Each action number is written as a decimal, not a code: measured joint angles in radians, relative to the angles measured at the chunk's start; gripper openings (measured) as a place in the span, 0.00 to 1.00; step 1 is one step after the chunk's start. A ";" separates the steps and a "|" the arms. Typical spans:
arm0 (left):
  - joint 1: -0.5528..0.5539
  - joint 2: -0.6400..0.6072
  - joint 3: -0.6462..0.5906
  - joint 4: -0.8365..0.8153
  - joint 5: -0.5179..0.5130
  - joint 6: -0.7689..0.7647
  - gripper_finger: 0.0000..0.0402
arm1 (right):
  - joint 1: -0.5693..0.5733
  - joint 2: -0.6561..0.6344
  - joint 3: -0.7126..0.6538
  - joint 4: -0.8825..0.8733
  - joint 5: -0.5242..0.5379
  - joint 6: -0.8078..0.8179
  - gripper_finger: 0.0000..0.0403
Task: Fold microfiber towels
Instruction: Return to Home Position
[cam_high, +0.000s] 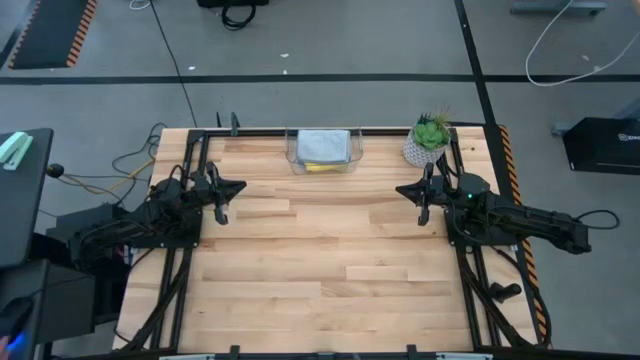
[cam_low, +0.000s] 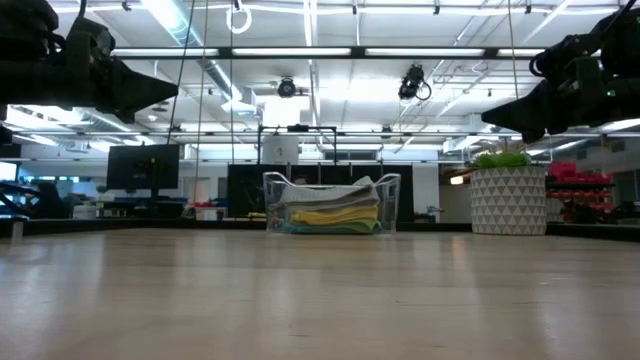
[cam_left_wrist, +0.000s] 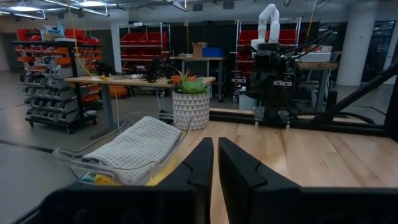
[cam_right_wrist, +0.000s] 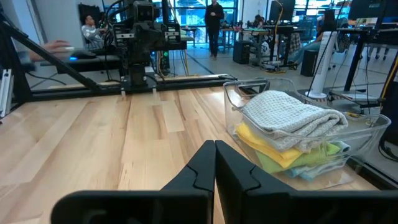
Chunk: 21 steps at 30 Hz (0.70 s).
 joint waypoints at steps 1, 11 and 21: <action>0.000 0.000 0.000 0.000 0.000 0.000 0.09 | 0.000 0.000 0.000 0.000 0.000 0.000 0.04; 0.000 0.000 0.000 0.000 0.000 0.000 0.08 | 0.000 0.000 0.000 0.000 0.000 0.000 0.04; 0.000 0.000 0.000 0.000 0.000 0.000 0.07 | 0.000 0.000 0.000 0.000 0.000 0.000 0.04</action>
